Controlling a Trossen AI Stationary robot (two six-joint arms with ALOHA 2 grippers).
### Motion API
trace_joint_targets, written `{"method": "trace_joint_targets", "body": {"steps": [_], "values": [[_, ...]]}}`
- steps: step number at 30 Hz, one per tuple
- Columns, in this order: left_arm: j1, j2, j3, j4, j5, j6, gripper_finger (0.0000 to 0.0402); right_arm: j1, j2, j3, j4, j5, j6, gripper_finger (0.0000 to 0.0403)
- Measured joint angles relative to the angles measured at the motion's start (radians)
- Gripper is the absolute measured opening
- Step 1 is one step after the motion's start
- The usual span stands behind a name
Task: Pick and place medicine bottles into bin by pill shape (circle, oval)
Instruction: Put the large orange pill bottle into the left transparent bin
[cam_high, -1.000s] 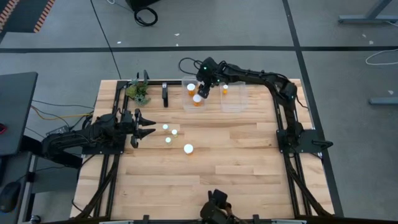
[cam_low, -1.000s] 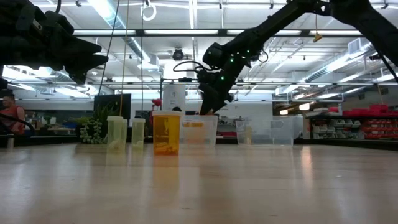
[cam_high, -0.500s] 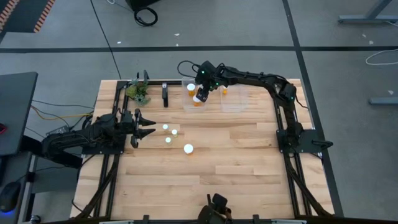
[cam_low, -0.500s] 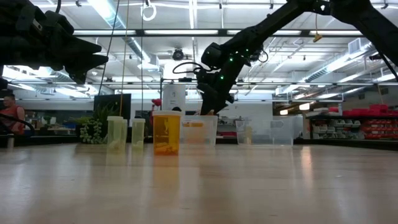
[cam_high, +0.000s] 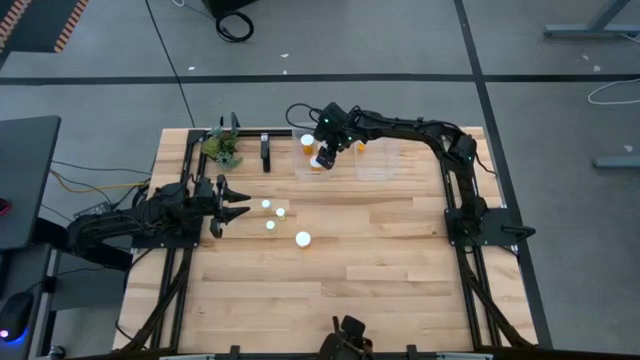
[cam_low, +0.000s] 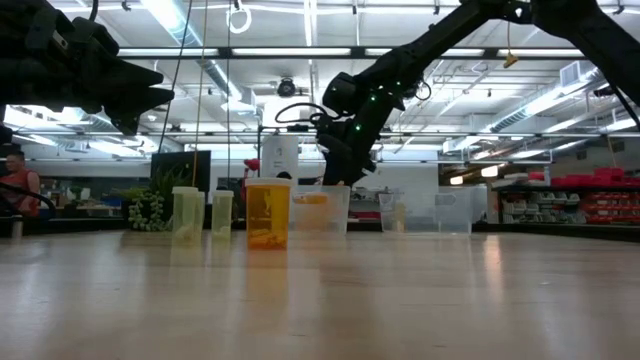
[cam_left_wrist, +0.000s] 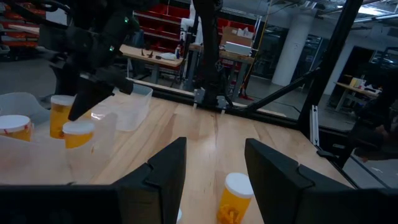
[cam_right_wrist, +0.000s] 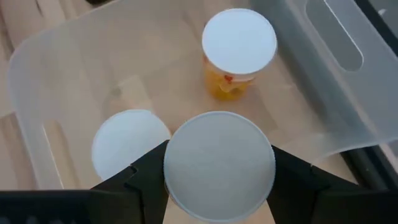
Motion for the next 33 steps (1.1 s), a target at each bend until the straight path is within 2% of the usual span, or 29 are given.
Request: {"method": "trace_joint_targets", "body": {"steps": [7,13,18,21,26,31,33], "values": [[0.000,0.000,0.000,0.000,0.000,0.000,0.0172,-0.024,0.000,-0.002,0.034,0.009,0.021,0.0225],[0.000,0.000,0.000,0.000,0.000,0.000,0.0172,0.042,0.002,0.009,0.002,0.057,0.045,0.0225],[0.000,0.000,0.000,0.000,0.000,0.000,0.0172,0.003,0.001,0.052,0.022,0.055,0.032,0.0225],[0.000,0.000,0.000,0.000,0.000,0.000,0.0172,-0.023,0.001,0.053,0.018,0.017,0.064,0.0225],[0.000,0.000,0.000,0.000,0.000,0.000,0.0172,0.017,0.020,0.049,0.002,0.016,0.072,0.0225],[0.000,0.000,0.000,0.000,0.000,0.000,0.0172,-0.008,0.076,0.156,-0.022,0.029,0.068,0.0225],[0.000,0.000,0.000,0.000,0.000,0.000,0.0172,-0.014,0.115,0.216,-0.087,0.038,0.061,0.0225]]}}
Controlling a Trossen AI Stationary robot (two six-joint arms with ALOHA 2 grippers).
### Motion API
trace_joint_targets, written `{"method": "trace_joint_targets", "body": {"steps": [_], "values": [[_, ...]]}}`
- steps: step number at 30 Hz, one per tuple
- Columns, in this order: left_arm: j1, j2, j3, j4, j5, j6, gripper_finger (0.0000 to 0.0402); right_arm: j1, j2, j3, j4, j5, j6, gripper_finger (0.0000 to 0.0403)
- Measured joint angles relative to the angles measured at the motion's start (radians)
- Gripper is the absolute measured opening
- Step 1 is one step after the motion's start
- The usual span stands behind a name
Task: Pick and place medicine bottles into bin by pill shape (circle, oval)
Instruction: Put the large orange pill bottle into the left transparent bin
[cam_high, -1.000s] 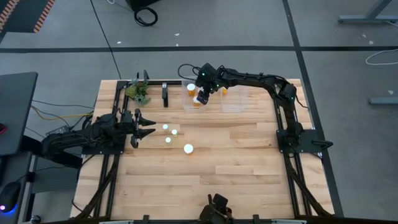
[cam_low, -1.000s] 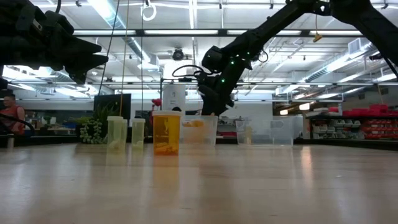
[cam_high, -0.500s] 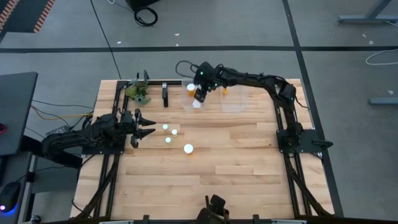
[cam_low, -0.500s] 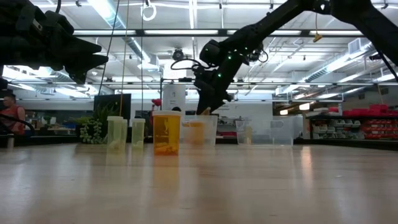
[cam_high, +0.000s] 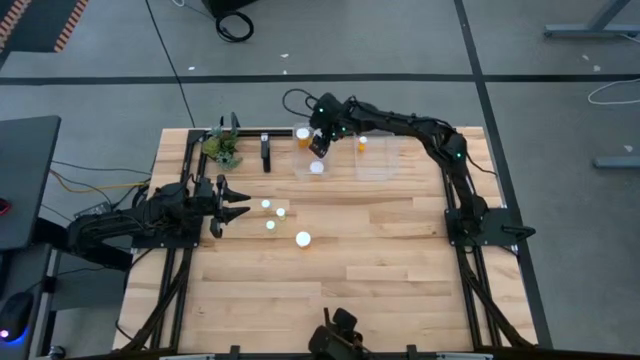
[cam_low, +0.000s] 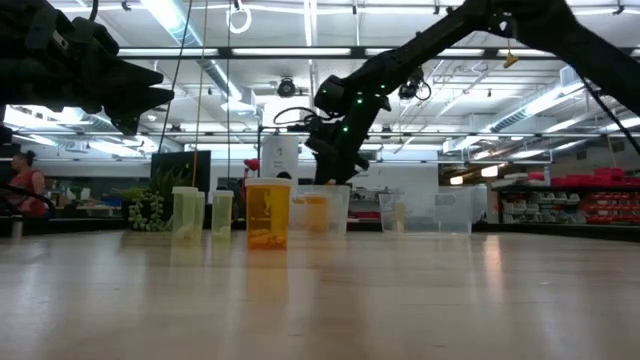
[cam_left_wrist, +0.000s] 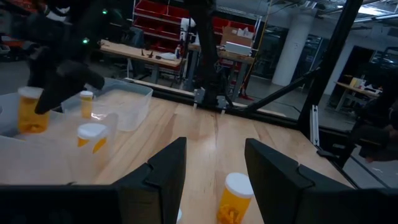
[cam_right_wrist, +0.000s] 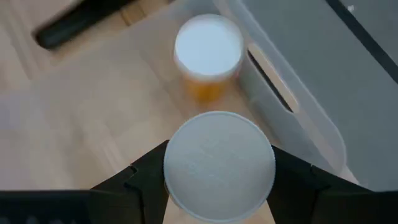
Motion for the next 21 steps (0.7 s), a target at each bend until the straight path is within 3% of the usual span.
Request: {"method": "trace_joint_targets", "body": {"steps": [4,21], "values": [[0.000,0.000,0.000,0.000,0.000,0.000,0.0172,0.014,0.034,0.076,-0.089,0.012,-0.023,0.0225],[0.000,0.000,0.000,0.000,0.000,0.000,0.0172,0.006,0.031,0.042,-0.117,-0.022,-0.093,0.0225]]}}
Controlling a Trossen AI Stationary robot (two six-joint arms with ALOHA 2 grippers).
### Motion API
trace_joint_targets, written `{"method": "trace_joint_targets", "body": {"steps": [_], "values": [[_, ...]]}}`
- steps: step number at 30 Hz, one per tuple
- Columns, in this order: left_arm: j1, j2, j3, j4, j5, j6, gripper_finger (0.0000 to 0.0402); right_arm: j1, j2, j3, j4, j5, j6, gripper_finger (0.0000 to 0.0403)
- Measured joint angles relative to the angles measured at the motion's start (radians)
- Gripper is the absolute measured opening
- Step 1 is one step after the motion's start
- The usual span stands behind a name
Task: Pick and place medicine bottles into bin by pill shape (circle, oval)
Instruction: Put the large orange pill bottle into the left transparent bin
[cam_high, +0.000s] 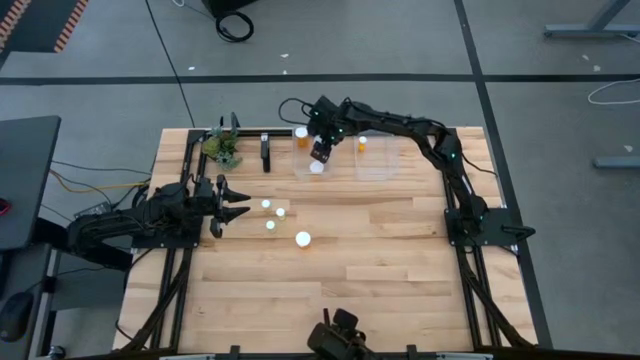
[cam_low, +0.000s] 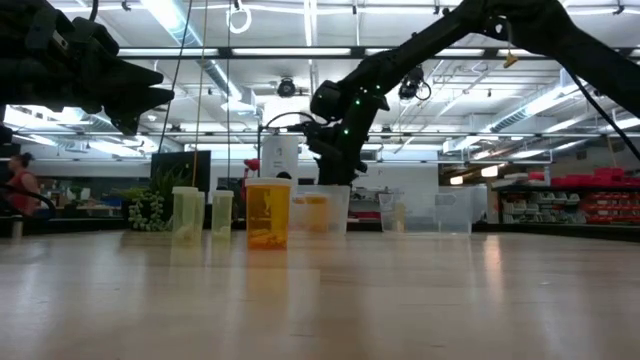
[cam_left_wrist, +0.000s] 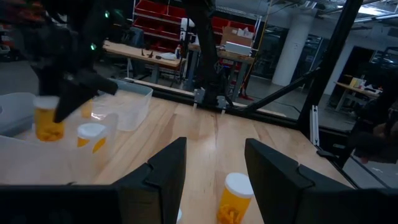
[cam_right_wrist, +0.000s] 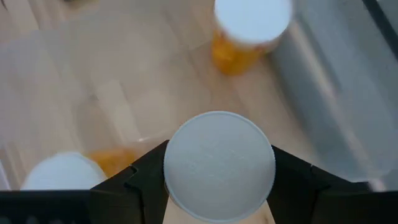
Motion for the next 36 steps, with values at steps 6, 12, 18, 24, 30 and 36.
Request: {"method": "trace_joint_targets", "body": {"steps": [6,12,18,24,30,36], "values": [[0.000,0.000,0.000,0.000,0.000,0.000,0.0172,0.000,0.001,-0.058,0.022,-0.047,-0.014,0.0225],[0.000,0.000,0.000,0.000,0.000,0.000,0.0172,0.000,0.000,-0.072,0.032,-0.048,-0.020,0.0225],[0.000,0.000,0.000,0.000,0.000,0.000,0.0172,-0.002,0.000,-0.072,0.034,-0.075,-0.043,0.0236],[0.000,0.000,0.000,0.000,0.000,0.000,0.0172,-0.002,0.000,-0.068,0.047,-0.070,-0.045,0.0254],[0.000,0.000,0.000,0.000,0.000,0.000,0.0172,-0.006,-0.002,-0.014,0.038,-0.064,-0.061,0.0257],[0.000,0.000,0.000,0.000,0.000,0.000,0.0172,0.007,-0.005,0.040,0.007,-0.062,-0.079,0.0257]]}}
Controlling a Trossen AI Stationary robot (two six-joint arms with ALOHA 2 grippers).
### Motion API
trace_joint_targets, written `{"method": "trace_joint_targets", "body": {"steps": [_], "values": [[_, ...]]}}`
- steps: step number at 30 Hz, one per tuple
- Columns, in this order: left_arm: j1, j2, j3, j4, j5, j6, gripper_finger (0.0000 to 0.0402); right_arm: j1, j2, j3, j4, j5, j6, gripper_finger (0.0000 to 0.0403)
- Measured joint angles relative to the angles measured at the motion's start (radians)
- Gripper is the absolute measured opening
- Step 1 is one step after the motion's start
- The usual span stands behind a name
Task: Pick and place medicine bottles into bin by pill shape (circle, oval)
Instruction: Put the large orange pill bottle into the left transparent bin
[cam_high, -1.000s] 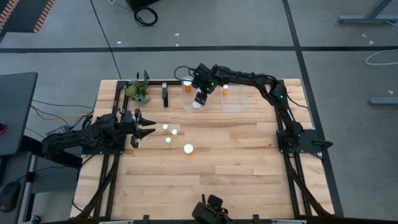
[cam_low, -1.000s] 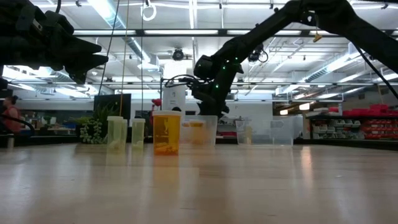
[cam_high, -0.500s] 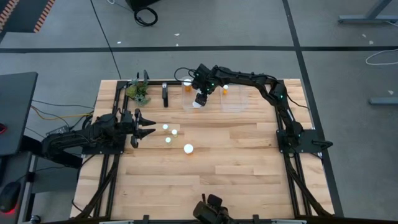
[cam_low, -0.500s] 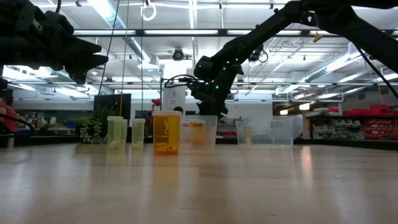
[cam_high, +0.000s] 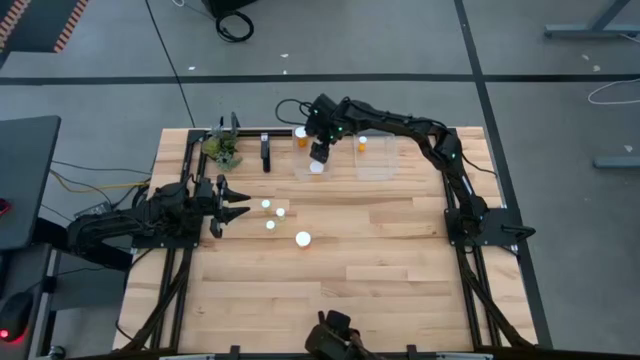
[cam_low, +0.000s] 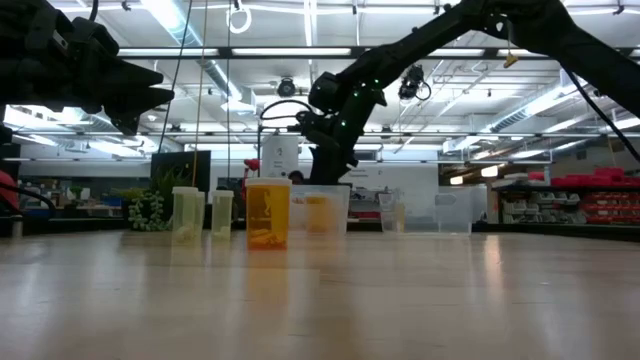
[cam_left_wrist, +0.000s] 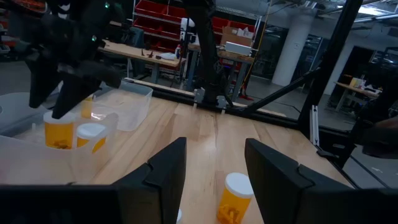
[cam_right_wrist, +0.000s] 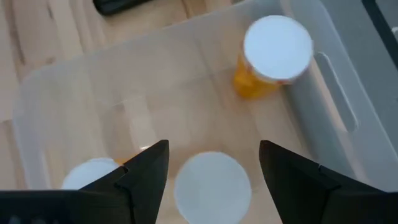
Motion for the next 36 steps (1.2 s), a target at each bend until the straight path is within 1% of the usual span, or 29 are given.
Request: {"method": "trace_joint_targets", "body": {"steps": [17,28,36], "values": [[0.000,0.000,0.000,0.000,0.000,0.000,0.0172,0.087,0.000,0.081,-0.006,0.000,-0.009,0.0258],[0.000,0.000,0.000,0.000,0.000,0.000,0.0172,0.126,0.000,0.182,-0.100,0.000,-0.007,0.0258],[0.000,0.000,0.000,0.000,0.000,0.000,0.0172,0.215,0.000,0.206,-0.117,-0.020,-0.048,0.0258]]}}
